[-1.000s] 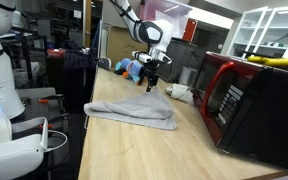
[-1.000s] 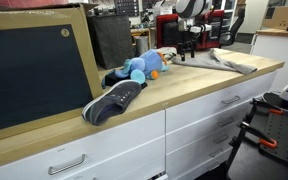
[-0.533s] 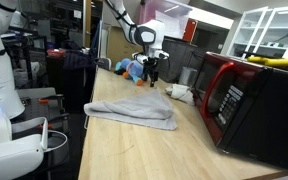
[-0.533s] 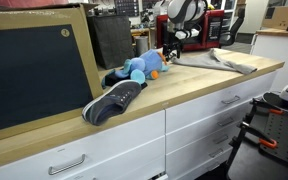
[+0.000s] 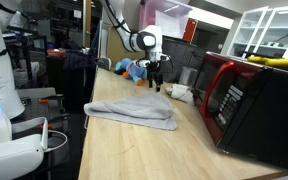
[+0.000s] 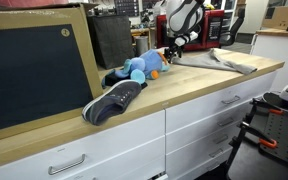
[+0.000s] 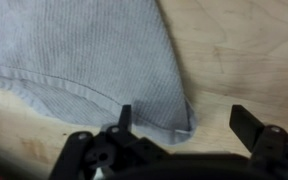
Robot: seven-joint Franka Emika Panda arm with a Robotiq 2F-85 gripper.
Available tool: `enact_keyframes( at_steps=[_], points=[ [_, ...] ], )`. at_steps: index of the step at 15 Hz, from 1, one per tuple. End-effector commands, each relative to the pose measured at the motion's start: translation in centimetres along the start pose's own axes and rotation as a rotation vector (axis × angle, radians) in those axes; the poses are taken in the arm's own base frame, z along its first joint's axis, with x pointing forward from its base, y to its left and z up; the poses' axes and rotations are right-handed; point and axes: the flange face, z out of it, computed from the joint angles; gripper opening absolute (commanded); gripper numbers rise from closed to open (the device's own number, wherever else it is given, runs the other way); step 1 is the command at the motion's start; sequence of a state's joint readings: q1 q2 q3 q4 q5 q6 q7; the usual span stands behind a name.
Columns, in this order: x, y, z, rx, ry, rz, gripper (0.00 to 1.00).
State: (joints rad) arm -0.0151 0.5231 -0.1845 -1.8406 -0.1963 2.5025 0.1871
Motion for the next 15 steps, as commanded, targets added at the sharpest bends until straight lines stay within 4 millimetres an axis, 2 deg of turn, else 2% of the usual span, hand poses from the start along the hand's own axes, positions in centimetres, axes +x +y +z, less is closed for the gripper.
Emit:
enact_keyframes(
  at_steps=[1,4,5,6,10,15],
  points=[
    [0.9,1.2,0.5,-0.055,0.016,0.005,1.0],
    [0.9,1.3,1.2,-0.076,0.022,-0.011,1.0],
    [0.9,1.3,1.4,-0.082,0.025,-0.014,0.75],
    [0.8,1.3,1.7,-0.087,0.025,-0.022,0.72],
    [0.7,1.3,1.9,-0.1,0.041,-0.024,0.42],
    [0.0,2.0,0.6,-0.113,0.08,-0.005,0.05]
  ],
)
